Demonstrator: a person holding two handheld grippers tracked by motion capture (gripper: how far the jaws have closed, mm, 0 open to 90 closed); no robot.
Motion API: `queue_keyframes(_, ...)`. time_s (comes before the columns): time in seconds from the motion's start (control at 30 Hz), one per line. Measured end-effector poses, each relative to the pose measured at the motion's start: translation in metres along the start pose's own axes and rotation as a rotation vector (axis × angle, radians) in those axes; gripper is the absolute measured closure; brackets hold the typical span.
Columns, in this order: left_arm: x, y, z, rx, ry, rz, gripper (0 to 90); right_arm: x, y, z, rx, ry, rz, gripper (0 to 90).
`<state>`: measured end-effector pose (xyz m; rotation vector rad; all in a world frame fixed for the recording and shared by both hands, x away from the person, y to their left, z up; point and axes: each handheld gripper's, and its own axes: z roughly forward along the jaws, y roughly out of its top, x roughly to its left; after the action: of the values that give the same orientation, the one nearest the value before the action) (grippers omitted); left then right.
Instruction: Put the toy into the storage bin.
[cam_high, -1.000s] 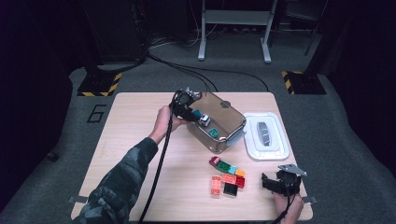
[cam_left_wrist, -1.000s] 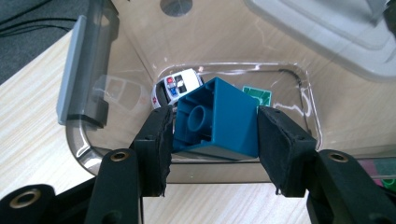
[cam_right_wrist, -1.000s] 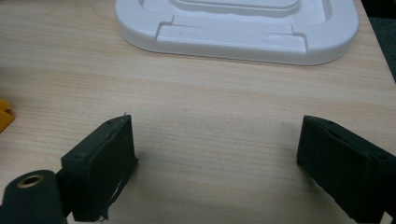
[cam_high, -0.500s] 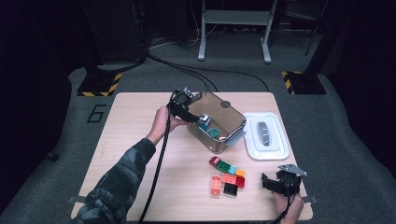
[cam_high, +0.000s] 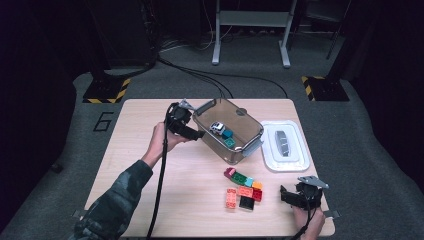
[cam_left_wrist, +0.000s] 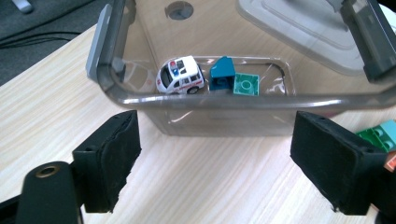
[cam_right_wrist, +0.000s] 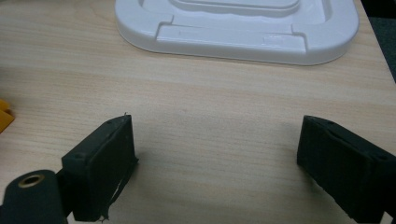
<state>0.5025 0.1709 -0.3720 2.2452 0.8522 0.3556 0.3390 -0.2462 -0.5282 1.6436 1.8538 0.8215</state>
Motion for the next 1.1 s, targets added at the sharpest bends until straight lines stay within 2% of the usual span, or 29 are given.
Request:
queue_keyframes(0.2,-0.007,-0.014,-0.005,-0.017,-0.007,0.007,15.0,0.0,0.0,0.0,0.0,-0.001,0.0,10.5)
queue_keyframes(0.33,-0.02,-0.029,-0.005,-0.021,-0.017,0.016,14.5,0.0,0.0,0.0,0.0,-0.001,0.0,10.5)
queue_keyframes(0.43,-0.024,-0.033,-0.004,-0.015,-0.024,0.021,14.4,0.0,0.0,0.0,0.0,-0.001,0.001,10.5)
queue_keyframes(0.5,-0.032,-0.041,0.0,-0.014,-0.039,0.02,14.0,0.0,0.0,0.0,0.0,-0.001,0.0,10.5)
queue_keyframes(0.57,-0.034,-0.043,0.001,-0.013,-0.042,0.021,13.8,0.0,0.0,0.0,0.0,-0.001,0.0,10.5)
queue_keyframes(0.8,-0.053,-0.061,0.014,0.004,-0.063,0.014,12.3,0.0,0.0,0.0,-0.003,-0.001,0.0,10.5)
queue_keyframes(1.1,-0.088,-0.076,0.034,0.009,-0.096,0.016,9.2,0.0,0.0,0.0,0.0,-0.002,0.0,10.5)
